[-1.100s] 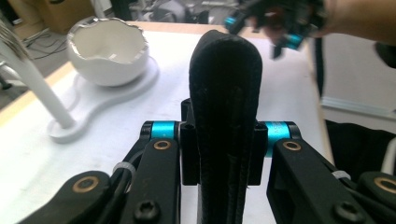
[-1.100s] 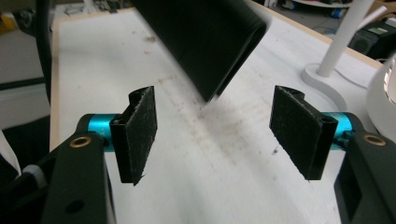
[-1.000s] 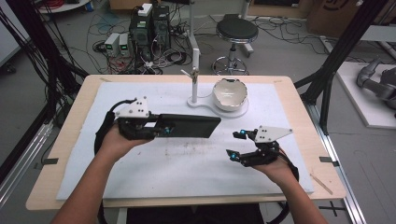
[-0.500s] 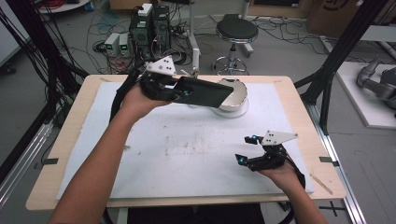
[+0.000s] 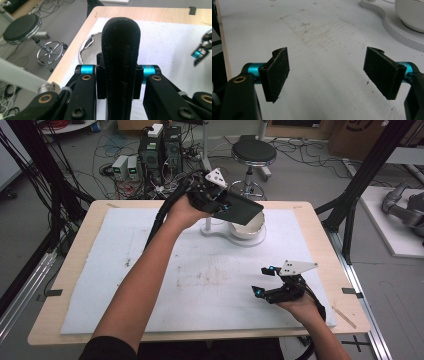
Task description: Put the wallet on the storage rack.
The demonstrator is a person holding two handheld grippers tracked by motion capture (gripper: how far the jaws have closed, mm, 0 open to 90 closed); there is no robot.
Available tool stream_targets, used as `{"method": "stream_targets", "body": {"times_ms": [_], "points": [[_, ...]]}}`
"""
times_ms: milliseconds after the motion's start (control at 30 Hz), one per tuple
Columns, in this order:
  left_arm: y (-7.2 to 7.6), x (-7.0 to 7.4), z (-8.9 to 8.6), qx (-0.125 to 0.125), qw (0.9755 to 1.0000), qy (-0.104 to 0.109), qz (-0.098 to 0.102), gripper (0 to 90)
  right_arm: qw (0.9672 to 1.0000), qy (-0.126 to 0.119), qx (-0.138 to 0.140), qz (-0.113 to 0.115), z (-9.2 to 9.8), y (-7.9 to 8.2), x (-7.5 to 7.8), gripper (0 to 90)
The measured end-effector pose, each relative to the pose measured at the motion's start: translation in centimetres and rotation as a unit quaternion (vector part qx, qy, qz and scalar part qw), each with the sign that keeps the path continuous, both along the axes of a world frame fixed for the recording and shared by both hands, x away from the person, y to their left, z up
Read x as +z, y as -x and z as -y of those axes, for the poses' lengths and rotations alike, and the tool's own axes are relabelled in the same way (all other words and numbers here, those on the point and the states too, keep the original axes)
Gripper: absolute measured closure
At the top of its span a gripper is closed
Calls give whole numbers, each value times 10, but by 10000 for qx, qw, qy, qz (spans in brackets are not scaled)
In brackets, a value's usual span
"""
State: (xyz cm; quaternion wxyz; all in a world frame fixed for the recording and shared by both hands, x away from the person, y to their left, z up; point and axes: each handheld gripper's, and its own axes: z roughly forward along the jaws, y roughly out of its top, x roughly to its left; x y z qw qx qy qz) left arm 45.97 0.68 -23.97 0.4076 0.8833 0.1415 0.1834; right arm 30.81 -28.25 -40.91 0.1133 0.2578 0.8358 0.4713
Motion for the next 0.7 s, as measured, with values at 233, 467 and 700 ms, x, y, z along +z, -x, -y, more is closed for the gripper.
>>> {"method": "stream_targets", "body": {"times_ms": [233, 467, 700], "points": [[-18, -20, 15, 220, 9993, -265, -168, 737, 10000, -57, -9, -8, 2, -2, 0, 213], [-25, -26, 24, 273, 9987, -367, -244, 736, 10000, -86, -23, -19, 3, -3, -1, 213], [-26, -26, 38, 315, 9974, -612, -217, 736, 10000, -89, 27, -10, 0, -3, 0, 213]]}}
